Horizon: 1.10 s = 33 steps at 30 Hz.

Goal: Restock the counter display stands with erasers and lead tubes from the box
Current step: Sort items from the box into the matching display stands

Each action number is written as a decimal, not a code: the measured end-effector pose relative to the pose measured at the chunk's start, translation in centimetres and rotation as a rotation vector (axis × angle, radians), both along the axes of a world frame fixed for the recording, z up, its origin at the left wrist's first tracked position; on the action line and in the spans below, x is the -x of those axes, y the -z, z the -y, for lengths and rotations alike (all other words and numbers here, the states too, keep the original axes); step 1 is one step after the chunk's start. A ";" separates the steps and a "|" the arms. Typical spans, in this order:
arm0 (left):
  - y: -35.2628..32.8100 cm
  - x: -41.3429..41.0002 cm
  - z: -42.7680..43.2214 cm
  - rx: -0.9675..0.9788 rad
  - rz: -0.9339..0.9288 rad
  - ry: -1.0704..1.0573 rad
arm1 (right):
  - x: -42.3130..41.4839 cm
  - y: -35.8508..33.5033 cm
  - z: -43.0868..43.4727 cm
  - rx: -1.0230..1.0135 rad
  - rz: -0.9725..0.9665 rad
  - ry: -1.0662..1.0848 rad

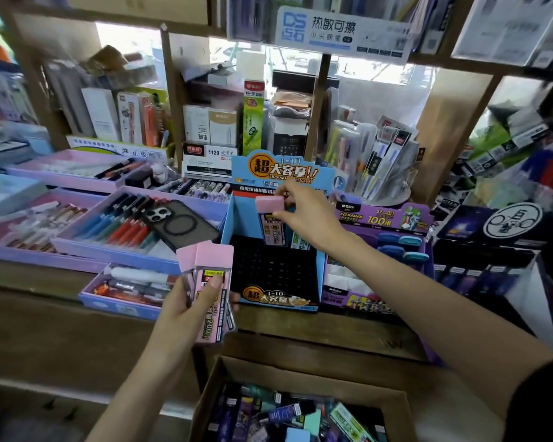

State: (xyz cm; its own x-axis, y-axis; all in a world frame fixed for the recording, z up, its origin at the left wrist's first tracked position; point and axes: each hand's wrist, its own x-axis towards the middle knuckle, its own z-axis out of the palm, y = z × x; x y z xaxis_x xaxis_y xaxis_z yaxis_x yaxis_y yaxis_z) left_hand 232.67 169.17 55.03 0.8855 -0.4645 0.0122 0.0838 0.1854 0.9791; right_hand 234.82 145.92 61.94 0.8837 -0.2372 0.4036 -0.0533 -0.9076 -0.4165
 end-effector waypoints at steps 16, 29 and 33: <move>-0.6 0.0 0.8 -0.015 0.035 0.018 | -0.3 0.6 0.1 0.081 0.159 0.048; -1.6 0.5 1.8 -0.032 0.118 0.038 | 3.1 -0.9 -2.6 0.021 0.053 -0.099; -1.7 0.8 2.2 -0.030 0.112 0.035 | 5.7 -0.1 -5.3 -0.558 -0.199 -0.308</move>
